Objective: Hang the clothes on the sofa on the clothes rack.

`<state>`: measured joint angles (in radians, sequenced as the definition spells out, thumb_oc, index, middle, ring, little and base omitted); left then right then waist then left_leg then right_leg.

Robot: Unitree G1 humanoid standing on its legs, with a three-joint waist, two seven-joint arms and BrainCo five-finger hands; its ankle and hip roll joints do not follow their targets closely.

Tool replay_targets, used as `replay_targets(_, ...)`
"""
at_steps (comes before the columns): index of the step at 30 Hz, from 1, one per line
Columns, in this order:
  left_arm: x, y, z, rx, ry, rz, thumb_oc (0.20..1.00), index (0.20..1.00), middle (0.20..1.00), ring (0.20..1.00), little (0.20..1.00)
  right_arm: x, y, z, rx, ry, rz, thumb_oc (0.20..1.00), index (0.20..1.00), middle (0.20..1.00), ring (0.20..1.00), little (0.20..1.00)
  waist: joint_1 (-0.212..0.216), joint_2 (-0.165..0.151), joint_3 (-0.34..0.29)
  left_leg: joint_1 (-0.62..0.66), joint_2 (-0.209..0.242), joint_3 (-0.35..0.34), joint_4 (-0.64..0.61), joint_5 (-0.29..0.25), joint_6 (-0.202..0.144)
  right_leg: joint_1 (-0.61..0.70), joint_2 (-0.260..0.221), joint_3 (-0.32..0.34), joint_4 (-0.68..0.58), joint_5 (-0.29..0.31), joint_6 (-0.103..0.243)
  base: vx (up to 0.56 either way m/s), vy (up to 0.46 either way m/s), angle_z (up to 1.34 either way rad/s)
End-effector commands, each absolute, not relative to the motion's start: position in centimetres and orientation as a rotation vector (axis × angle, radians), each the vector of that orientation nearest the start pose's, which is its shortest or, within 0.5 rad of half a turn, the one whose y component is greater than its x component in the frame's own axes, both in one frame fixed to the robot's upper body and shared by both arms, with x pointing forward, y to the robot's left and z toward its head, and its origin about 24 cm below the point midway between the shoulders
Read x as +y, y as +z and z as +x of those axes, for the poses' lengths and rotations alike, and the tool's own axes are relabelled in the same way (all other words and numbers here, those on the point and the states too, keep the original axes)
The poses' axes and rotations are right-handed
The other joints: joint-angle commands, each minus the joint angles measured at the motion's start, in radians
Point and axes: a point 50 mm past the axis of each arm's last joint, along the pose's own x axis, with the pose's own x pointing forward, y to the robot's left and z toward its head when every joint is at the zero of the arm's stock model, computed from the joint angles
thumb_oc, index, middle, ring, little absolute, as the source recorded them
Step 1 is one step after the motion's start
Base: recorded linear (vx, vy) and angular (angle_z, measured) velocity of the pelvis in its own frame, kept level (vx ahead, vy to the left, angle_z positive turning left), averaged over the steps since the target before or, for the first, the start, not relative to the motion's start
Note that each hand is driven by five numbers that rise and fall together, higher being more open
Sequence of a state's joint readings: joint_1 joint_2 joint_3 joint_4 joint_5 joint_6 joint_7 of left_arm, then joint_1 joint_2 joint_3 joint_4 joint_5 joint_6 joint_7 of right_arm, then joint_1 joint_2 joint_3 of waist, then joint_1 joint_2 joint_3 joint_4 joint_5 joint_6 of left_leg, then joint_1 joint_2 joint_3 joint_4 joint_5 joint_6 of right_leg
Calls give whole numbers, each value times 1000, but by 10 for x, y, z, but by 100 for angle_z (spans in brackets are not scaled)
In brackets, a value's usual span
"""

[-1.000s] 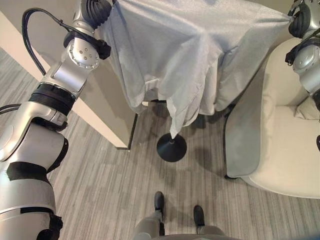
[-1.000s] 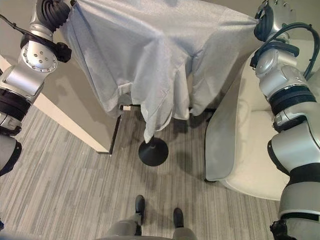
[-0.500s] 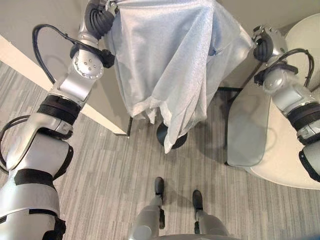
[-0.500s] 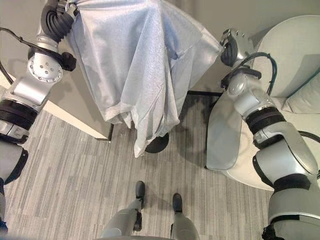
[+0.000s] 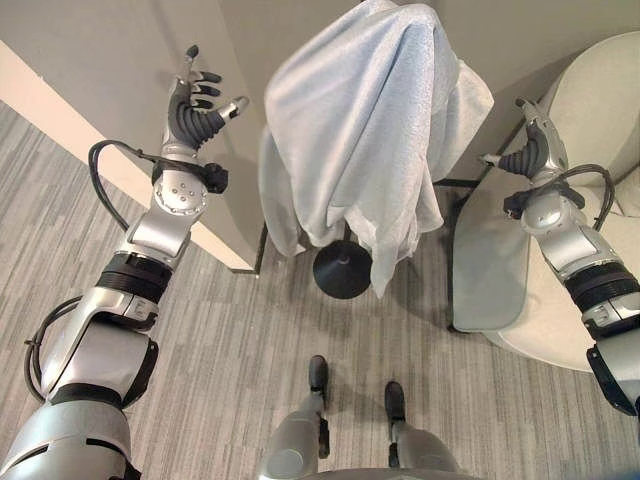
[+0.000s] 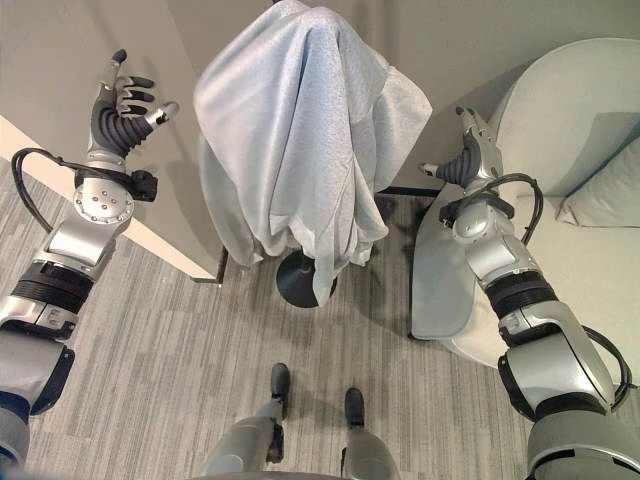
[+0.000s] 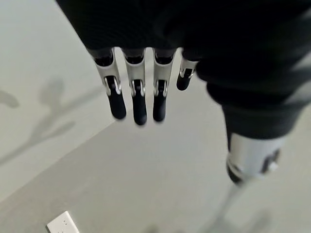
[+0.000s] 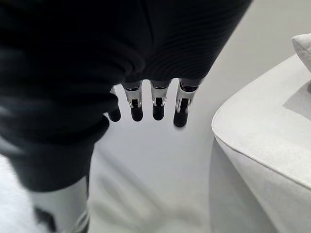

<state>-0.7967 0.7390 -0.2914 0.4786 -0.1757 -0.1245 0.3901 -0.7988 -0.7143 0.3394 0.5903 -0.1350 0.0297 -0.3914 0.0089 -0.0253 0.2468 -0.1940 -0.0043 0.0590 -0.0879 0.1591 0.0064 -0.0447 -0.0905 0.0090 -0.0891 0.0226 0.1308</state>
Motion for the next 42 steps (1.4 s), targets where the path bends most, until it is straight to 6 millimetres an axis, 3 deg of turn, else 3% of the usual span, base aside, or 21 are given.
replay_targets(1, 246, 245, 364, -551, 355, 519, 1000, 1000, 1000, 1000, 1000, -263, 214, 367, -372, -434, -929, 1000, 1000, 1000, 1000, 1000, 24, 6, -52, 54, 3, -5, 1, -112, -60, -22, -12, -41, 7, 5, 40, 55, -21, 1)
replay_targets(3, 254, 226, 353, -519, 355, 493, 1000, 1000, 1000, 1000, 1000, -274, 199, 351, -357, -455, -910, 1000, 1000, 1000, 1000, 1000, 19, 4, -79, 86, 6, 1, 1, -127, -60, 13, -14, -45, 4, -7, 37, 91, -31, 4)
replay_targets(9, 279, 192, 324, -457, 393, 434, 1000, 1000, 1000, 1000, 1000, -293, 181, 315, -360, -479, -880, 1000, 1000, 1000, 1000, 1000, 8, 1, -120, 129, 9, 10, 1, -149, -57, 54, -17, -49, 2, -23, 33, 68, -20, 1)
replay_targets(14, 302, 156, 292, -359, 448, 421, 1000, 1000, 1000, 1000, 1000, -301, 155, 277, -322, -435, -827, 1000, 1000, 1000, 1000, 1000, -6, 1, -149, 160, 13, 21, 1, -163, -56, 78, -20, -53, 3, -32, 28, 19, -4, -2)
replay_targets(20, 322, 86, 242, -121, 509, 348, 1000, 1000, 1000, 1000, 1000, -305, 102, 226, -180, -388, -592, 1000, 1000, 1000, 1000, 1000, -29, 2, -177, 185, 19, 40, 1, -169, -52, 93, -22, -52, 6, -34, 23, 1, -5, -5)
replay_targets(21, 322, 85, 242, -120, 508, 348, 1000, 1000, 1000, 1000, 1000, -305, 102, 225, -179, -387, -592, 1000, 1000, 1000, 1000, 1000, -29, 2, -178, 185, 19, 40, 1, -169, -52, 93, -22, -52, 6, -34, 23, -27, -1, -8)
replay_targets(22, 323, 67, 231, -53, 512, 312, 1000, 1000, 1000, 1000, 1000, -305, 85, 215, -116, -373, -521, 1000, 1000, 1000, 1000, 1000, -34, 4, -179, 188, 21, 43, 1, -168, -51, 94, -23, -52, 8, -33, 22, -41, 5, -11)
replay_targets(23, 323, 34, 208, 77, 504, 275, 1000, 1000, 1000, 1000, 1000, -306, 58, 193, -2, -346, -441, 1000, 1000, 1000, 1000, 1000, -43, 6, -185, 194, 21, 51, 1, -170, -47, 94, -23, -50, 12, -34, 21, -55, 7, -10)
replay_targets(29, 305, -56, 147, 459, 484, 89, 1000, 1000, 1000, 1000, 1000, -317, -13, 131, 334, -478, -334, 1000, 1000, 1000, 1000, 1000, -71, 14, -195, 203, 25, 77, 1, -164, -40, 78, -20, -37, 28, -27, 22, -37, 11, -14)
replay_targets(31, 305, -56, 147, 458, 483, 89, 1000, 1000, 1000, 1000, 1000, -318, -13, 130, 334, -479, -334, 1000, 1000, 1000, 1000, 1000, -68, 14, -197, 203, 26, 78, 1, -165, -40, 77, -20, -36, 29, -27, 22, -26, 8, -25)
replay_targets(32, 283, -98, 116, 684, 366, 59, 1000, 1000, 1000, 1000, 1000, -313, -65, 92, 592, -503, -250, 1000, 1000, 1000, 1000, 1000, -84, 13, -198, 215, 28, 91, 2, -165, -39, 75, -18, -24, 38, -25, 26, -69, 14, -4)
replay_targets(37, 263, -120, 105, 811, 236, 104, 1000, 1000, 1000, 1000, 1000, -294, -116, 57, 890, -438, -181, 1000, 1000, 1000, 1000, 1000, -87, 9, -198, 217, 31, 99, 1, -162, -40, 67, -16, -13, 46, -21, 28, -51, 11, -15)
replay_targets(42, 252, -133, 102, 897, 195, 123, 1000, 1000, 1000, 1000, 1000, -276, -138, 51, 1028, -374, -157, 1000, 1000, 1000, 1000, 1000, -82, 6, -196, 215, 29, 95, 1, -158, -40, 65, -17, -19, 48, -18, 29, -28, 11, -2)
